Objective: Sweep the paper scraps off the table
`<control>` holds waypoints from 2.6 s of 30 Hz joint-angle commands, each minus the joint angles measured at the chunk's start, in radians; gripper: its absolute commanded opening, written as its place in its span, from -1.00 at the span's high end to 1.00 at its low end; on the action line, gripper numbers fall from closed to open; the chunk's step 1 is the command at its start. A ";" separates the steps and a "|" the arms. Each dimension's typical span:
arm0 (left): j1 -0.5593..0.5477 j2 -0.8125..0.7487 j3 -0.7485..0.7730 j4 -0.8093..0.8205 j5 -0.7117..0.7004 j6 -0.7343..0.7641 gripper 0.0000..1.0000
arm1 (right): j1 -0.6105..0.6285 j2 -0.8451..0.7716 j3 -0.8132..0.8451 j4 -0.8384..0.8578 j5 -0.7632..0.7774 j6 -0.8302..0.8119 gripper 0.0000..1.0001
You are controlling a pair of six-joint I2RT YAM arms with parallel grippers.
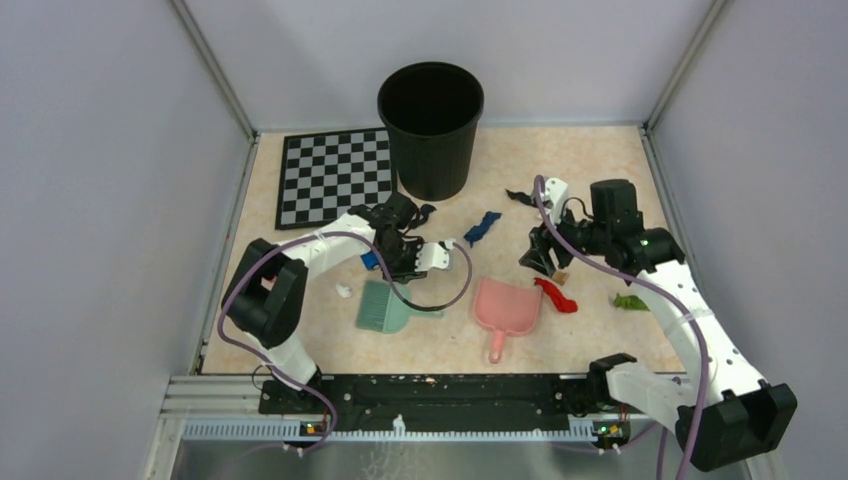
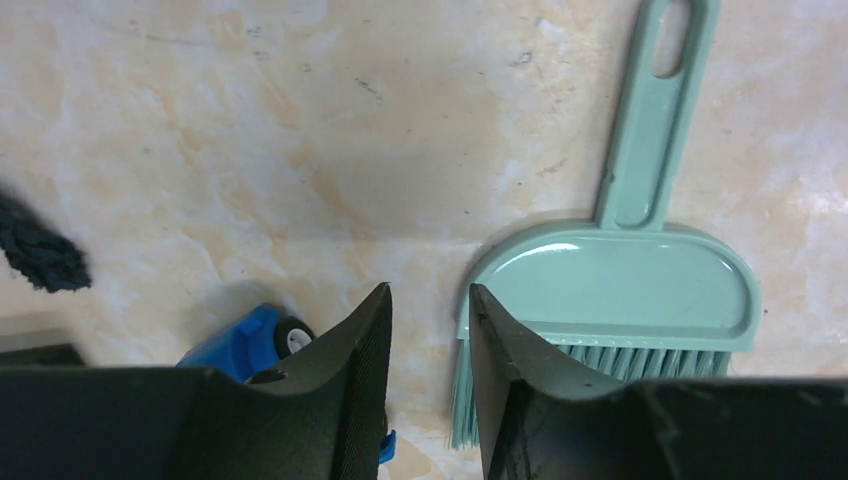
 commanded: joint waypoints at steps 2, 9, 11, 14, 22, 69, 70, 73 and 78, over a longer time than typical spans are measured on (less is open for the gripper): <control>0.002 0.030 -0.009 -0.060 0.066 0.135 0.26 | 0.007 0.013 0.009 0.028 0.003 -0.015 -0.19; 0.000 0.135 -0.015 -0.054 0.021 0.168 0.40 | 0.008 -0.031 -0.019 0.027 -0.019 -0.138 -0.10; 0.000 0.145 -0.024 -0.053 0.022 0.173 0.46 | 0.012 -0.043 -0.037 0.019 -0.016 -0.202 -0.10; 0.001 0.144 -0.037 -0.052 0.032 0.167 0.71 | 0.040 -0.028 -0.056 0.000 0.000 -0.299 -0.09; 0.015 0.002 -0.156 0.041 0.106 0.039 1.00 | 0.185 0.085 -0.135 0.212 0.012 -0.440 -0.08; 0.561 -0.312 -0.144 0.037 0.221 -0.681 -0.14 | 0.575 0.830 0.132 0.271 0.075 -0.802 0.89; 0.561 -0.298 -0.131 0.030 0.256 -0.683 -0.14 | 0.575 0.810 0.126 0.282 0.083 -0.795 0.96; 0.561 -0.262 -0.107 0.017 0.383 -0.684 -0.15 | 0.575 0.712 0.087 0.351 0.102 -0.795 1.00; 0.556 -0.177 -0.091 0.016 0.620 -0.706 -0.24 | 0.575 0.610 0.038 0.417 0.099 -0.832 1.00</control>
